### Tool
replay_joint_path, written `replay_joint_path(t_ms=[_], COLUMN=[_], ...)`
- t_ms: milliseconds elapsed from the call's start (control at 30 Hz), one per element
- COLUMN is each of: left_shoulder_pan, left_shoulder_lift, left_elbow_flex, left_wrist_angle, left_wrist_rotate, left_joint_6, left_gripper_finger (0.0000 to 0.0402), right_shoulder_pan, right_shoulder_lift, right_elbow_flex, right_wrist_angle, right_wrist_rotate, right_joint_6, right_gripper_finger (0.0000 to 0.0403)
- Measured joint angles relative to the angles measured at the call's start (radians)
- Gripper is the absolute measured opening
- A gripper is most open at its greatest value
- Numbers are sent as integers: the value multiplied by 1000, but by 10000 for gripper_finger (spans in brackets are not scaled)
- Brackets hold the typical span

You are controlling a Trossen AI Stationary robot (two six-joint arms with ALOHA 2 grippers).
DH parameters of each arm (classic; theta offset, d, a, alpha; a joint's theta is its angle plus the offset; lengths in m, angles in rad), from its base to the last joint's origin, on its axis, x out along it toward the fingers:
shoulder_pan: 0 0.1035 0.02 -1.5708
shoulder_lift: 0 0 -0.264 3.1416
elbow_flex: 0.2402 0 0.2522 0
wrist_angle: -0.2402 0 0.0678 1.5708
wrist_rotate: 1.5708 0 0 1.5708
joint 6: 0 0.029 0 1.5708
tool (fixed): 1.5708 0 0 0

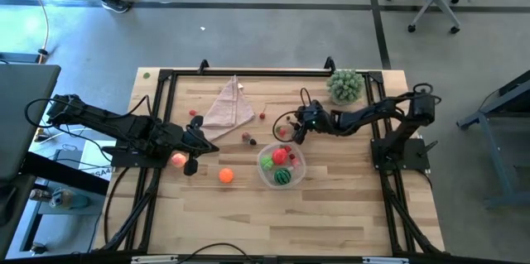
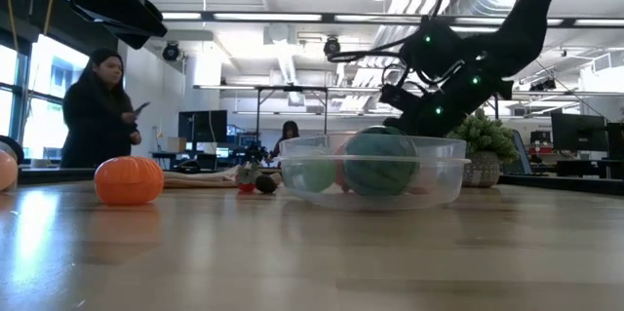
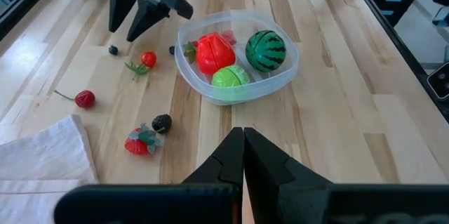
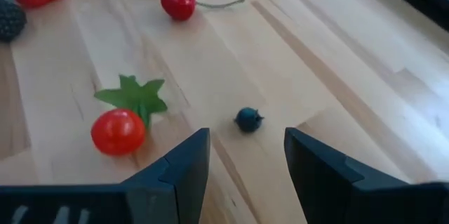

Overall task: Pick and placing Produce into tupperware
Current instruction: Put the top blueberry into the transparent bin

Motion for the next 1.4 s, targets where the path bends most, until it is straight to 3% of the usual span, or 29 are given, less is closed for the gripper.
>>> replay_joint_path(t_ms=[433, 933, 1400], left_shoulder_pan=[0, 0, 0], left_shoulder_lift=[0, 0, 0], left_elbow_flex=[0, 0, 0], left_wrist_angle=[0, 0, 0], left_wrist_rotate=[0, 0, 0], left_joint_6=[0, 0, 0], left_gripper_finger=[1, 1, 1], right_shoulder_pan=[-49, -49, -61], right_shoulder_lift=[74, 74, 130], right_elbow_flex=[1, 1, 13], right_wrist_angle=[111, 108, 143], right_wrist_rotate=[-91, -83, -108], right_joint_6=[-22, -63, -81], right_gripper_finger=[177, 175, 145])
